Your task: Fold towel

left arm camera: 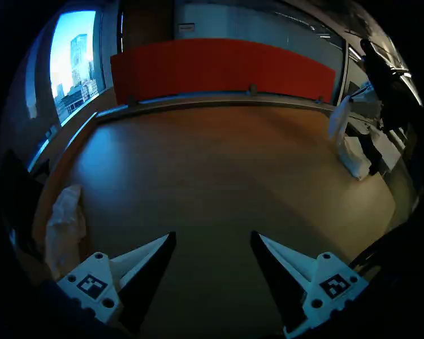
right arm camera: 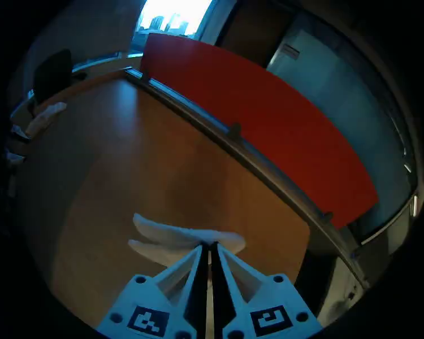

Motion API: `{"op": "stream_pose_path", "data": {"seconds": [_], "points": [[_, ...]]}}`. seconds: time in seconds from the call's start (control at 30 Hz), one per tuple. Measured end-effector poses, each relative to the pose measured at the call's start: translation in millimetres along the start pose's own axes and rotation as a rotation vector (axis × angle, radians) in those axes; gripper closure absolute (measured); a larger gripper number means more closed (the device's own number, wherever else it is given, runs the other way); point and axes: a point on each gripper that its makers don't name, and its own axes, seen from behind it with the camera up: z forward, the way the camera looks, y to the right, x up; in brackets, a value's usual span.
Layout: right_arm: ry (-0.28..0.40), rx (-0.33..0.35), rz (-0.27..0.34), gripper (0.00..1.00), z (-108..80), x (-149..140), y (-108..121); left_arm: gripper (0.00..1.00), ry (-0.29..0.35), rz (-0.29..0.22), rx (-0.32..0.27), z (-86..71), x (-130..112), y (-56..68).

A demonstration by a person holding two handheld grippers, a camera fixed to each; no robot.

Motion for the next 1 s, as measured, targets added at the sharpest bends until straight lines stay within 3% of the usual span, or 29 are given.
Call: {"op": "stream_pose_path", "data": {"seconds": [0.3,0.67,1.0], "points": [[-0.027,-0.036,0.017,0.97,-2.9,-20.1,30.7,0.03,-0.005,0.009,0.003,1.6,3.4,5.5],[-0.050,-0.062,0.040,0.97,-15.6,-47.0,50.7,0.03,-0.004,0.026,-0.006,3.4,8.7,14.3],[-0.108,-0.087,0.095,0.97,-38.9,-111.8,58.8,0.02,-0.003,0.044,-0.018,4.5,12.3,21.7]]}}
